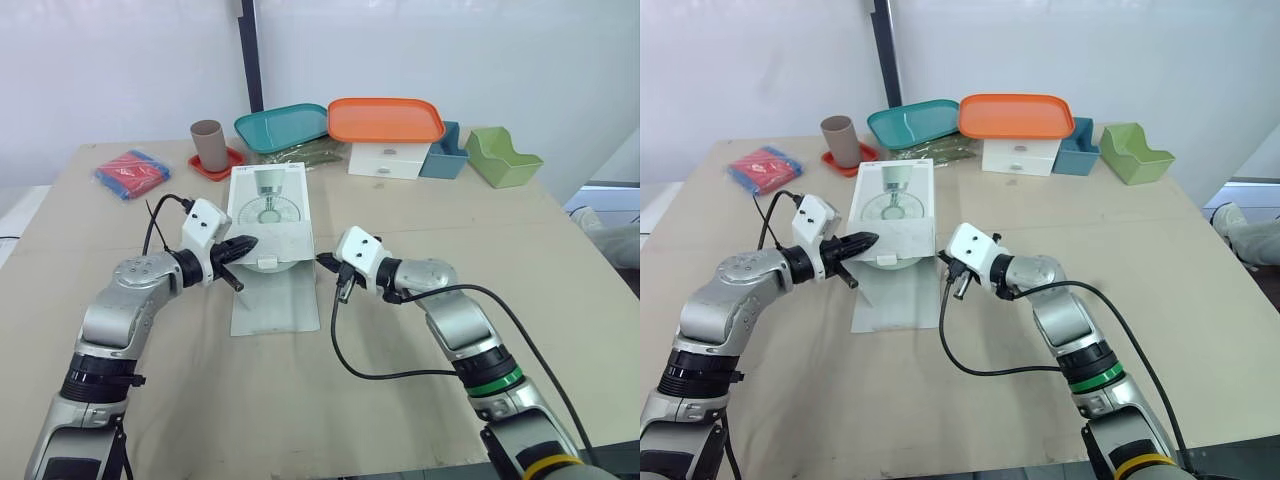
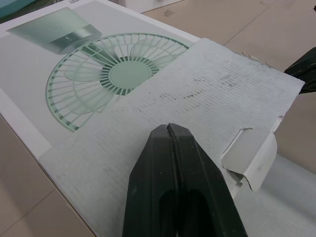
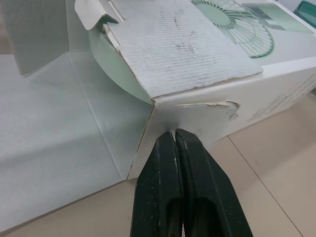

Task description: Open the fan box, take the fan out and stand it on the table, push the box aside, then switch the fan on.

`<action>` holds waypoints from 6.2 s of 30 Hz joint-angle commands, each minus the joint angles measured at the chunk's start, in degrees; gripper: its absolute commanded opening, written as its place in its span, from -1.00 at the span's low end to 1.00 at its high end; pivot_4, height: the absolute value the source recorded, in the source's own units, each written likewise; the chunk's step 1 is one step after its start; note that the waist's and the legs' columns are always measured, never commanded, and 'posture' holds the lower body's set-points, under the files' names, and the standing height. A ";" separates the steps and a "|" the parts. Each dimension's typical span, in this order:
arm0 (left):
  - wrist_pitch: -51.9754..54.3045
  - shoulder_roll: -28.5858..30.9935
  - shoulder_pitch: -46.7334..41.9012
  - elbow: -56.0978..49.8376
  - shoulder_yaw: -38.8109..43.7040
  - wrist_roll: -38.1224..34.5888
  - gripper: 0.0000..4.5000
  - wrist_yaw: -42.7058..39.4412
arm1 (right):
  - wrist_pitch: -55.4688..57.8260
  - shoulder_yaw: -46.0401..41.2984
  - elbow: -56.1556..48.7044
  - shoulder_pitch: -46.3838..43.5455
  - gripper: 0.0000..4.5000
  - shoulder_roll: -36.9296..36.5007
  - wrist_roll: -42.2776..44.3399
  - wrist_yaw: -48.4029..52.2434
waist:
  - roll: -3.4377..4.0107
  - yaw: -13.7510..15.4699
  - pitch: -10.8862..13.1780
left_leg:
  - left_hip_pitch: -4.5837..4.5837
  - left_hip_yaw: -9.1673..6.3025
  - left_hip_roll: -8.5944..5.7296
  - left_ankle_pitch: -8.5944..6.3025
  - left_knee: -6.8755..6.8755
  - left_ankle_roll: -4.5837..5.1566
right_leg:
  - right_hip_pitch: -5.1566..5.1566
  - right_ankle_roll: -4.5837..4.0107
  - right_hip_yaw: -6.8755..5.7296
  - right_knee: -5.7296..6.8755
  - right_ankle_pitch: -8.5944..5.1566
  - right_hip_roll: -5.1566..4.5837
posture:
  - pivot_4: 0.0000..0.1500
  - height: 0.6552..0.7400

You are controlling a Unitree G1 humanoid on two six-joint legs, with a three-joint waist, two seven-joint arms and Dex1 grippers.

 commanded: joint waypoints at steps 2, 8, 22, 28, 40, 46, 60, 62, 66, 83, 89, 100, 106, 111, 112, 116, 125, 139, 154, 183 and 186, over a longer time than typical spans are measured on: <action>0.70 -0.40 0.17 0.27 -1.34 0.60 -1.00 0.18 | -3.11 0.15 0.74 -0.85 -0.98 1.11 -0.46 -1.09 | 0.00 0.01 0.00 | 0.00 0.00 -0.01 0.00 0.00 0.00 | 0.01 0.00 0.00 0.00 0.00 -0.01 | 1.00 1.00; 0.59 -0.58 -0.26 0.51 -1.55 0.76 -1.00 0.25 | -3.81 -0.08 1.44 -0.77 -0.98 1.72 -0.21 -1.06 | 0.00 0.01 0.00 | 0.00 -0.01 0.00 0.00 0.00 0.00 | 0.00 0.00 0.00 0.00 0.00 0.00 | 1.00 1.00; 0.69 -0.79 0.41 -0.54 -2.00 0.75 -1.00 0.05 | -11.38 -6.60 9.74 -7.49 -0.98 -1.17 1.41 -2.14 | 0.00 0.04 0.00 | 0.00 0.01 -0.02 0.00 0.00 0.00 | 0.01 -0.01 0.00 0.00 0.01 -0.01 | 1.00 1.00; 0.89 -0.37 1.15 -1.60 -1.64 0.48 -1.00 -0.32 | -10.00 -8.74 7.49 -12.73 -0.98 3.03 7.03 -1.48 | 0.00 -0.04 -0.01 | 0.01 0.02 0.02 0.00 -0.02 0.00 | -0.01 -0.02 0.01 0.00 0.01 0.02 | 1.00 1.00; 1.13 0.58 2.60 -4.81 2.22 -4.21 -1.00 -2.45 | -1.67 2.34 7.75 -10.15 -0.98 4.28 0.60 0.60 | 0.02 0.02 -0.02 | -0.02 -0.01 0.01 0.00 -0.01 0.00 | -0.05 -0.02 0.01 0.02 0.02 0.00 | 1.00 1.00; 1.29 2.10 3.04 -7.16 4.92 -8.27 -1.00 -5.35 | -1.95 2.65 8.95 -10.23 -0.98 4.39 -0.37 0.57 | 0.00 0.02 -0.03 | -0.03 -0.01 0.02 0.00 -0.02 0.01 | -0.06 -0.05 0.01 0.02 0.03 0.01 | 1.00 1.00; 8.16 5.34 10.78 -18.10 -2.17 -10.13 -1.00 -4.33 | -2.00 2.21 8.03 -9.47 -0.98 5.59 -0.29 -0.37 | 0.00 -0.03 -0.03 | -0.02 -0.01 0.02 -0.01 -0.02 0.02 | -0.05 -0.07 0.01 0.03 0.05 0.03 | 1.00 1.00; 8.92 5.99 12.09 -18.90 -2.15 -9.68 -1.00 -3.12 | -1.97 2.06 7.91 -9.36 -0.98 5.49 -0.31 -0.37 | 0.00 -0.02 -0.03 | -0.01 0.01 0.03 -0.02 -0.03 0.04 | -0.06 -0.07 0.02 0.02 0.05 0.03 | 1.00 1.00; 10.57 5.77 14.00 -19.16 2.48 -9.95 -1.00 1.22 | -1.81 1.86 7.39 -9.06 -0.98 5.22 -0.19 -0.21 | 0.00 0.01 -0.03 | -0.02 0.00 0.04 -0.02 -0.03 0.04 | -0.06 -0.07 0.02 0.02 0.05 0.03 | 1.00 1.00; 6.06 3.25 22.61 -17.51 12.88 -3.84 -1.00 14.17 | -3.06 2.57 8.13 -8.86 -0.98 5.14 -0.27 1.35 | -0.01 0.10 -0.04 | 0.01 0.00 0.07 -0.02 -0.06 0.04 | -0.03 -0.09 0.00 -0.02 0.05 0.03 | 1.00 1.00; 6.33 1.63 20.14 -14.62 15.08 -4.79 -1.00 15.57 | -3.35 2.38 8.42 -9.34 -0.98 5.16 -0.16 1.54 | -0.02 0.10 -0.04 | 0.00 0.00 0.07 -0.02 -0.06 0.04 | -0.03 -0.09 0.00 -0.02 0.05 0.03 | 1.00 1.00; 5.17 -3.41 10.20 -5.66 10.87 -4.58 -1.00 15.46 | -3.28 2.50 7.62 -9.31 -0.98 5.59 0.00 1.97 | -0.10 0.05 -0.09 | -0.02 -0.01 0.05 -0.01 -0.06 0.00 | -0.04 -0.09 -0.02 -0.03 0.06 0.02 | 1.00 1.00; 6.54 -6.02 8.23 -3.30 11.00 -6.54 -1.00 14.76 | -3.01 2.52 6.93 -8.91 -0.98 5.35 -0.08 2.29 | -0.11 0.09 -0.10 | -0.02 0.00 0.06 0.00 -0.06 -0.01 | -0.07 -0.09 -0.02 -0.03 0.06 0.01 | 1.00 1.00; 6.56 -5.92 7.88 -2.77 10.41 -7.28 -1.00 13.12 | -2.86 2.39 6.61 -8.84 -0.98 5.18 -0.07 2.28 | -0.12 0.09 -0.10 | -0.03 0.00 0.05 0.01 -0.06 -0.03 | -0.07 -0.09 -0.02 -0.03 0.06 0.01 | 1.00 1.00; 6.51 -5.92 7.83 -2.58 10.41 -7.44 -1.00 12.73 | -2.89 2.41 6.57 -8.82 -0.98 5.15 -0.08 2.30 | -0.12 0.09 -0.10 | -0.03 0.00 0.06 0.01 -0.06 -0.03 | -0.07 -0.09 -0.02 -0.03 0.06 0.01 | 1.00 1.00; 6.44 -5.68 7.67 -2.10 10.16 -7.51 -1.00 11.62 | -2.91 2.41 6.42 -8.74 -0.98 5.13 -0.07 2.29 | -0.12 0.10 -0.10 | -0.03 0.00 0.05 0.01 -0.06 -0.04 | -0.07 -0.09 -0.02 -0.03 0.06 0.01 | 1.00 1.00; 6.06 -5.34 8.20 -2.01 9.49 -7.04 -1.00 10.34 | -2.77 2.45 5.95 -8.20 -0.98 5.12 -0.01 2.18 | -0.12 0.10 -0.10 | -0.03 -0.01 0.05 0.01 -0.06 -0.03 | -0.07 -0.09 -0.02 -0.03 0.06 0.01 | 1.00 1.00; 8.29 -5.85 11.17 -5.47 15.09 -13.74 -1.00 9.49 | -2.82 2.53 6.36 -8.24 -0.98 5.67 0.10 2.03 | -0.12 0.08 -0.10 | -0.03 -0.01 0.06 0.01 -0.06 -0.03 | -0.08 -0.09 -0.02 -0.04 0.06 0.01 | 1.00 1.00; 23.04 -8.01 24.43 -16.99 27.68 -45.27 -0.51 14.10 | -2.90 2.42 7.09 -8.63 -1.00 5.67 0.04 2.40 | -0.12 0.01 -0.10 | -0.01 0.00 0.11 -0.03 -0.07 0.01 | -0.07 -0.09 0.03 -0.04 0.06 0.04 | 1.00 1.00; 9.62 -25.32 24.04 -11.84 18.46 -55.69 0.97 43.48 | -2.22 2.64 6.72 -8.89 -1.00 5.71 -0.32 2.96 | -0.24 0.29 -0.17 | 0.01 0.04 0.07 0.15 -0.05 -0.32 | 0.02 -0.11 0.00 -0.10 0.06 0.05 | 1.00 1.00; 9.77 -24.80 22.78 -10.95 17.50 -54.64 0.97 43.80 | -2.05 2.65 6.47 -8.71 -1.00 5.68 -0.33 2.93 | -0.25 0.41 -0.18 | 0.01 0.02 0.07 0.16 -0.05 -0.33 | 0.02 -0.11 -0.01 -0.10 0.06 0.05 | 1.00 1.00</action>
